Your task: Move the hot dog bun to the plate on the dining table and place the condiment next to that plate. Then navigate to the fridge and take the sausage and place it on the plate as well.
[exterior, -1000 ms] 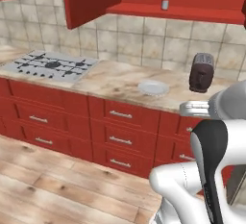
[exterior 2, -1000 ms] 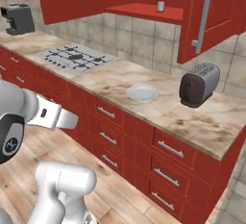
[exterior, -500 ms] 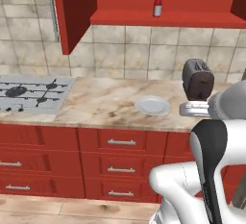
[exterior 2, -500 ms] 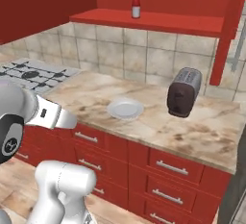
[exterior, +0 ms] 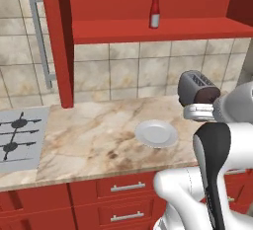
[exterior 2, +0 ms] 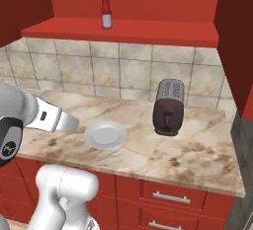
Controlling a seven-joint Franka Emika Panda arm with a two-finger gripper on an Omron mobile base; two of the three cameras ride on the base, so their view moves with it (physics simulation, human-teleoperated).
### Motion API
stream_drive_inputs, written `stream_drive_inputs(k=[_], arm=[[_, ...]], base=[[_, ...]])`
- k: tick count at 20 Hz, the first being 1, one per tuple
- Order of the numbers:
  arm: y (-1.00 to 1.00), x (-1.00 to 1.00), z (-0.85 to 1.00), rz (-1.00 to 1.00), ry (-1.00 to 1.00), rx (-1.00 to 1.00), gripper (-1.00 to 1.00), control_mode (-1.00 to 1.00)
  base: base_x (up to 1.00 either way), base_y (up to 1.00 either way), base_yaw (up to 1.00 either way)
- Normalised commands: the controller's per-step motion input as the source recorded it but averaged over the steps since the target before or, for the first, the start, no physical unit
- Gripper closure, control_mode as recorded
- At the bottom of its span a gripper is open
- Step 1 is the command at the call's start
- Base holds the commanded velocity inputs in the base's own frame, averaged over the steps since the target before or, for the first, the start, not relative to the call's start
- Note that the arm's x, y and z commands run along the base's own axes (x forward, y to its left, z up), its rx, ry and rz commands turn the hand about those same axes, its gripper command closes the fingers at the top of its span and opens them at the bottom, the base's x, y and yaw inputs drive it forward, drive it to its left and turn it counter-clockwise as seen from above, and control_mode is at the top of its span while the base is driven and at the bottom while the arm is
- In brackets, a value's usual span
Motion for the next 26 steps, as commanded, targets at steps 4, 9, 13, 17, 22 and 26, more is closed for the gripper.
stream_drive_inputs(k=[4,9,13,17,22,26], arm=[[0.0,0.0,0.0,0.0,0.0,0.0,-1.0,1.0],[0.04,0.16,0.0,0.0,-0.02,0.01,-1.0,-1.0],[0.05,0.5,0.22,0.2,-0.39,0.05,-1.0,-1.0],[0.0,0.03,0.9,0.29,-0.49,-0.02,-1.0,-1.0],[0.0,-0.15,1.0,0.14,-0.43,-0.13,-1.0,-1.0],[0.03,0.06,1.0,0.0,-0.23,-0.1,-1.0,-1.0]], base=[[0.68,0.05,-0.19],[0.58,0.07,-0.04],[0.0,0.0,0.0],[0.0,0.0,0.0],[0.0,0.0,0.0],[0.0,0.0,0.0]])
